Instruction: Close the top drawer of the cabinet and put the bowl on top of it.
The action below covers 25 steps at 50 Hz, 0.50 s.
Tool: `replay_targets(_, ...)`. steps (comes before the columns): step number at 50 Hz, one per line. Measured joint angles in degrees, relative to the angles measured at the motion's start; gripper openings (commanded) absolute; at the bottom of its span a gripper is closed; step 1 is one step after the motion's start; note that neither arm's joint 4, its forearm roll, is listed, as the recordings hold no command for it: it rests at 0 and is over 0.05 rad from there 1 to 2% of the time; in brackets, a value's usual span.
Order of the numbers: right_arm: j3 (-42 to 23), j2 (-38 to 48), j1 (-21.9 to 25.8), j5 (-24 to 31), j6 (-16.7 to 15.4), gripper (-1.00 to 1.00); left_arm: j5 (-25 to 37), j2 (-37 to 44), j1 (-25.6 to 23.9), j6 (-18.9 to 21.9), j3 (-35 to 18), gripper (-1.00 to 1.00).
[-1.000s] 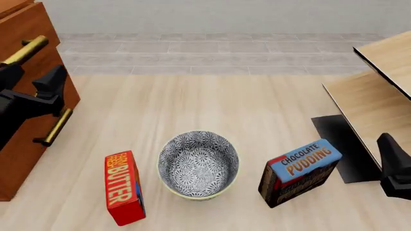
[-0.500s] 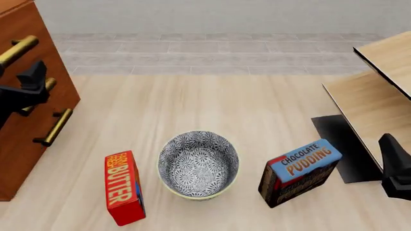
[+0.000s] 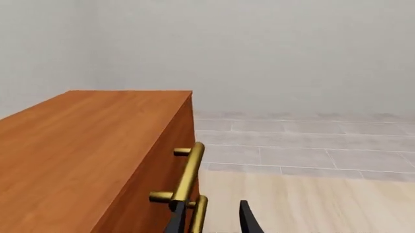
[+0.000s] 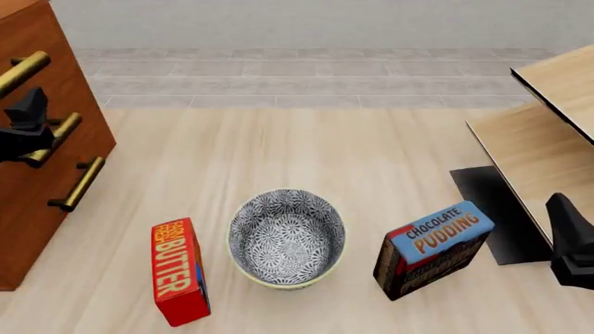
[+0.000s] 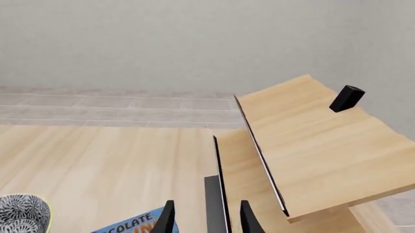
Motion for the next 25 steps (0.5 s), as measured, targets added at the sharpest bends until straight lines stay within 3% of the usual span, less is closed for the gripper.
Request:
replay_targets(9, 0.0, -0.2, -0.06, 0.11, 0.16, 1.0, 7.66, -8.4, -0.48, 1.67, -1.14, 1.0)
replay_targets(19, 0.0, -0.49, -0.17, 0.25, 0.45, 1.0, 18.53, -18.26, -6.92, 2.61, -4.37, 1.0)
replay_targets(25, -0.01, -0.64, -0.21, 0.28, 0.59, 1.0, 26.82, -23.1, -13.4, 2.89, -8.76, 1.0)
